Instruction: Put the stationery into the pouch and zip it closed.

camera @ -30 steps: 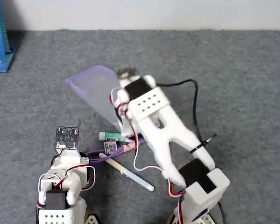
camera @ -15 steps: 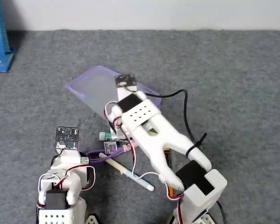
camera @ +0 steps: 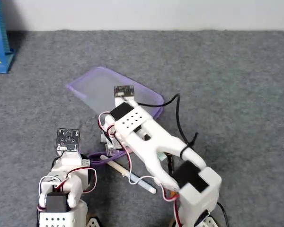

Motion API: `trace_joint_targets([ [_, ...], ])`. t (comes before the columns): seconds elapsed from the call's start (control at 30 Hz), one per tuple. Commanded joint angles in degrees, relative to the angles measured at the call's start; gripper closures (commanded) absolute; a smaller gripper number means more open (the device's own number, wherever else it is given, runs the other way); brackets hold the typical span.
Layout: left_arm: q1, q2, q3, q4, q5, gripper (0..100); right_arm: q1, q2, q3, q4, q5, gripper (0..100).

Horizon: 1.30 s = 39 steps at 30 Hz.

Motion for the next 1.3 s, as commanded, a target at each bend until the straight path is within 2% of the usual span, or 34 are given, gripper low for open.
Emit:
trace_joint_targets([
  [0.0,-0.35,-0.62,-0.57,0.26,-0.18,99,0.84,2.95,-1.23,-2.68,-0.7,73.9],
  [0.23,-0.35,-0.62,-0.57,0.26,-0.18,99,3.38,5.23,-2.73,-5.23,-0.7,73.9],
  [0.8,-0.35,-0.62,-0.57,0.26,-0.18,99,3.56,-3.65,-2.81,-5.32,-0.7,73.9],
  [1.2,-0.35,-0.62,-0.57,0.26,-0.18,99,3.65,5.32,-3.08,-5.49,-0.7,74.0],
  [1.27,-0.35,-0.62,-0.57,0.26,-0.18,99,3.65,5.58,-2.9,-5.32,-0.7,76.8],
])
